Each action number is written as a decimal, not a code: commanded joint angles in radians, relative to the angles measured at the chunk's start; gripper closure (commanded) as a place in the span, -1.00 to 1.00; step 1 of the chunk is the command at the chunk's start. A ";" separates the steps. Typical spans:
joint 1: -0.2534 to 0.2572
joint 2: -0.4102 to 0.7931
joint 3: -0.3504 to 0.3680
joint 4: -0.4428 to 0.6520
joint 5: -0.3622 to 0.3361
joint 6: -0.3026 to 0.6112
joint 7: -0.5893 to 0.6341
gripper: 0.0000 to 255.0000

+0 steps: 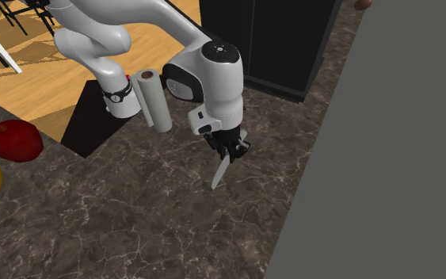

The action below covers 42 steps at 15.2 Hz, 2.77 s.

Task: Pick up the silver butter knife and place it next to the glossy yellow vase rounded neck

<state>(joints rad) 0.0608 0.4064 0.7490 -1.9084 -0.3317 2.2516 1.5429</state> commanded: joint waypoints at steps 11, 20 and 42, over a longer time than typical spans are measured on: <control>-0.017 -0.033 0.021 0.021 0.036 -0.032 -0.023 1.00; -0.039 -0.091 0.051 0.077 0.093 -0.130 -0.058 1.00; -0.048 -0.159 0.083 0.302 0.162 -0.401 -0.102 1.00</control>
<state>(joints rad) 0.0115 0.2493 0.8309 -1.6171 -0.1720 1.8637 1.4413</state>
